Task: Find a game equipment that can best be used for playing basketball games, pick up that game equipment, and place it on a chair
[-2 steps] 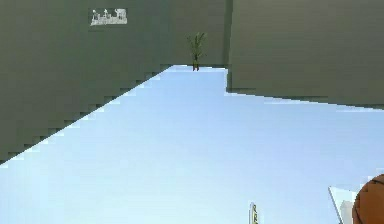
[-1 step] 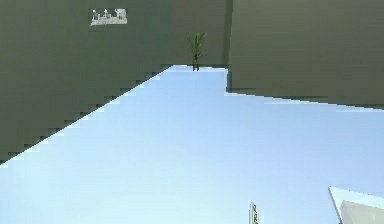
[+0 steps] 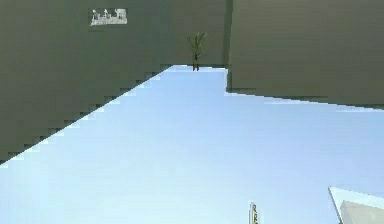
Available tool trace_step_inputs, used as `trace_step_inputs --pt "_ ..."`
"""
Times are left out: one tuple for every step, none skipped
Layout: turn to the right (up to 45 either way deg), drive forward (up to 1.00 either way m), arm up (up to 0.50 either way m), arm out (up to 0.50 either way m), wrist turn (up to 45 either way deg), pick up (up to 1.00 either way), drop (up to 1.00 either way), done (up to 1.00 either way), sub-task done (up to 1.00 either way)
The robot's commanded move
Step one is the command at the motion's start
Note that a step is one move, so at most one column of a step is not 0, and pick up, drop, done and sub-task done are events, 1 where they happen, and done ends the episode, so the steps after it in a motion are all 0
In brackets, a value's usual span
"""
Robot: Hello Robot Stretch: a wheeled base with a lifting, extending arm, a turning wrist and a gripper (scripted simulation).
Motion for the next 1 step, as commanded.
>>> trace_step_inputs --pt "0.0 0.00 0.00 0.00 0.0 0.00 0.00 1.00 0.00"
